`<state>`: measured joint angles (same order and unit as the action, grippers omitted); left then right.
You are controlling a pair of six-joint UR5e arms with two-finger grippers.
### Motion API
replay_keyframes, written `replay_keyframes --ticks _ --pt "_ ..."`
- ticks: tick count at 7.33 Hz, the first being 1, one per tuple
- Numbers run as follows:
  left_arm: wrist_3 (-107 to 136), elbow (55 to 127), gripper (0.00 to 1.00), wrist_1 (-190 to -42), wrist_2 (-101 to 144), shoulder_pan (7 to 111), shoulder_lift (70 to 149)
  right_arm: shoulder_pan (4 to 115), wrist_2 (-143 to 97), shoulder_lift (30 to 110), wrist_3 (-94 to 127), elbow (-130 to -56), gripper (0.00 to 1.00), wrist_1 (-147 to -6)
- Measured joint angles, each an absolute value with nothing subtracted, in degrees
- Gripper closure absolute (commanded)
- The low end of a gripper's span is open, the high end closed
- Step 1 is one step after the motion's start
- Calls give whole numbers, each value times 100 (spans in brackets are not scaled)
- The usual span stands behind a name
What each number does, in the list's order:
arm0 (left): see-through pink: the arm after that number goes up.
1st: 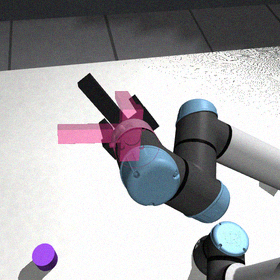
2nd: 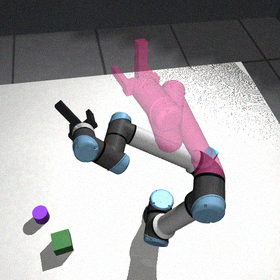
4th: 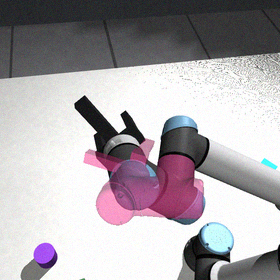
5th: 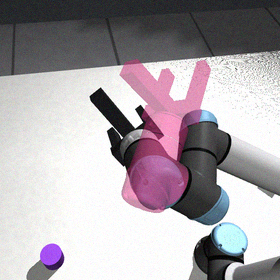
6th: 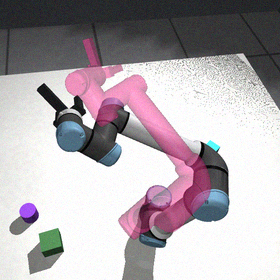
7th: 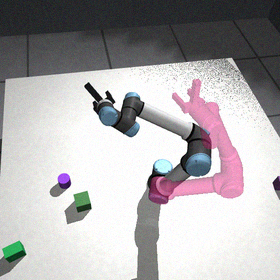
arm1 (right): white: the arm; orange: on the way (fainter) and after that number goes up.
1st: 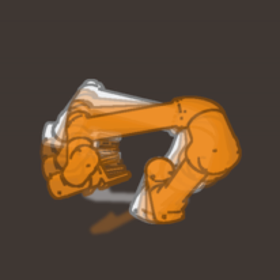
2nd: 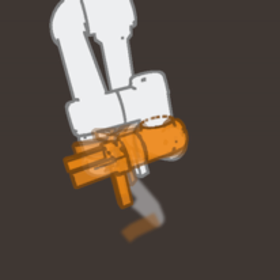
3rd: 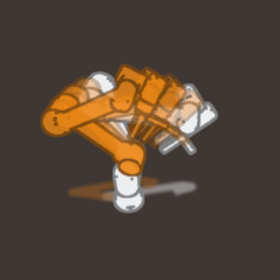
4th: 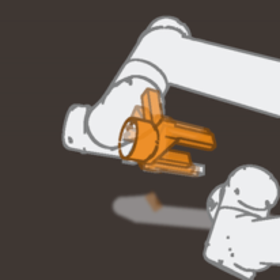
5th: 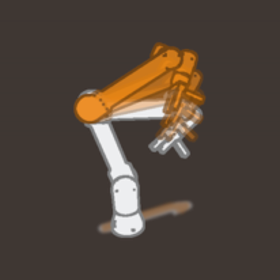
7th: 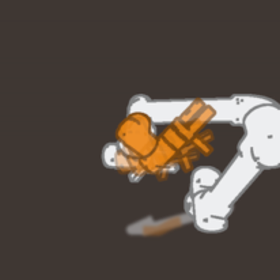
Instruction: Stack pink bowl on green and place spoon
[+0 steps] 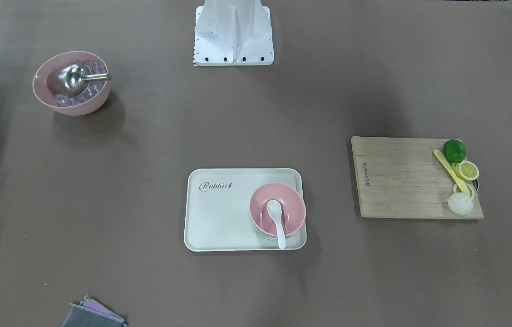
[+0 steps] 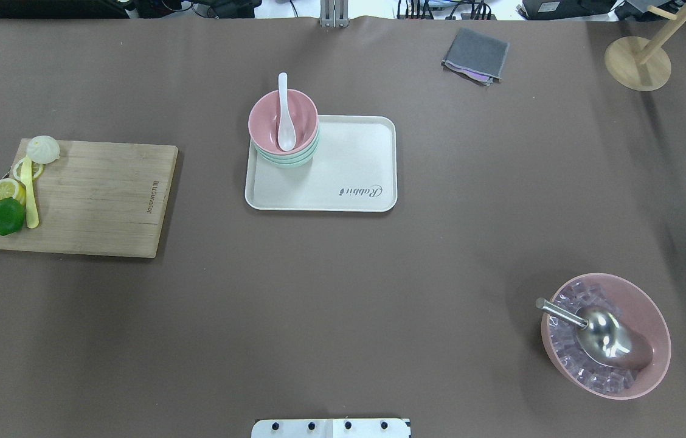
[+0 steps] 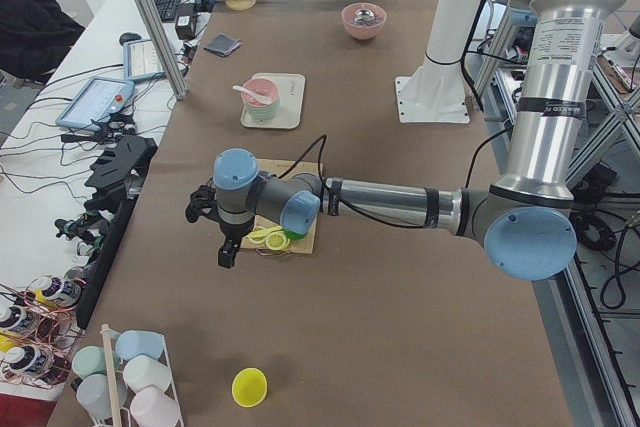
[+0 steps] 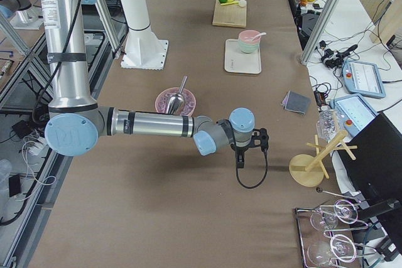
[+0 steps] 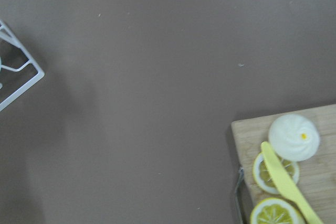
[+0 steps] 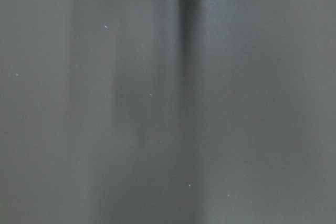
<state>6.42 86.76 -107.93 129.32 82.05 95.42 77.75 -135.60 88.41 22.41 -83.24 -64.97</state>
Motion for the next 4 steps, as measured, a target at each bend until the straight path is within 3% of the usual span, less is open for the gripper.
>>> replay_keyframes --ticks 4 --pt "483 8671 2 -10611 12913 8231 9124 8551 -13495 8951 449 -9696 0 -9501"
